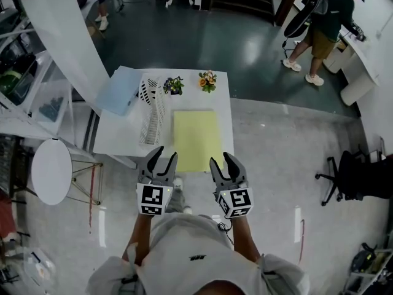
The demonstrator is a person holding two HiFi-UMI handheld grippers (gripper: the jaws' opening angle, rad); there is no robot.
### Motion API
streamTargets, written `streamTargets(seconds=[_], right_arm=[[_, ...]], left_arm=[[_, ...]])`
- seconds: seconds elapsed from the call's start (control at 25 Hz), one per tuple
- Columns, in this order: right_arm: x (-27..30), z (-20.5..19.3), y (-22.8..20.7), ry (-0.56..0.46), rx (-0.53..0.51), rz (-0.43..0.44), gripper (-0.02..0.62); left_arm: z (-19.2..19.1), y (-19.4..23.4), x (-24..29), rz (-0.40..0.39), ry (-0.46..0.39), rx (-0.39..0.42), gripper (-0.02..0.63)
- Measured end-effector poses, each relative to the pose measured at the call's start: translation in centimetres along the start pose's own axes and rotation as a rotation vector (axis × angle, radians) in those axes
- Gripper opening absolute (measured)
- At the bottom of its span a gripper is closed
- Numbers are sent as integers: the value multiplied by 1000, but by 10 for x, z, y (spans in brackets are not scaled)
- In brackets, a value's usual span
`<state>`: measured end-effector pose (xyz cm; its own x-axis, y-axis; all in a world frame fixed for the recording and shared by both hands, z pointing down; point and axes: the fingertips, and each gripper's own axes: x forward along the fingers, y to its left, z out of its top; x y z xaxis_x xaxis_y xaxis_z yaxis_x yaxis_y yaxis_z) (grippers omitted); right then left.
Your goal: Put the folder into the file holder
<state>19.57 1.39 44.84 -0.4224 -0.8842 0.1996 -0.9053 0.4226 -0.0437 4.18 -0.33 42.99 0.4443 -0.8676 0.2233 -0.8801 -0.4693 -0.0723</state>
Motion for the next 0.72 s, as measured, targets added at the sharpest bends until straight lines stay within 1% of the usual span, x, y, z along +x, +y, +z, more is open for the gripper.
streamTargets(seconds=[0.48, 0.72], right_arm=[[82, 7, -28, 53, -7, -58, 184], [121, 7, -39, 88, -3, -99, 184]], left_arm=[[-5, 54, 84, -68, 24, -31, 178], [-11, 77, 124, -121, 49, -47, 178]])
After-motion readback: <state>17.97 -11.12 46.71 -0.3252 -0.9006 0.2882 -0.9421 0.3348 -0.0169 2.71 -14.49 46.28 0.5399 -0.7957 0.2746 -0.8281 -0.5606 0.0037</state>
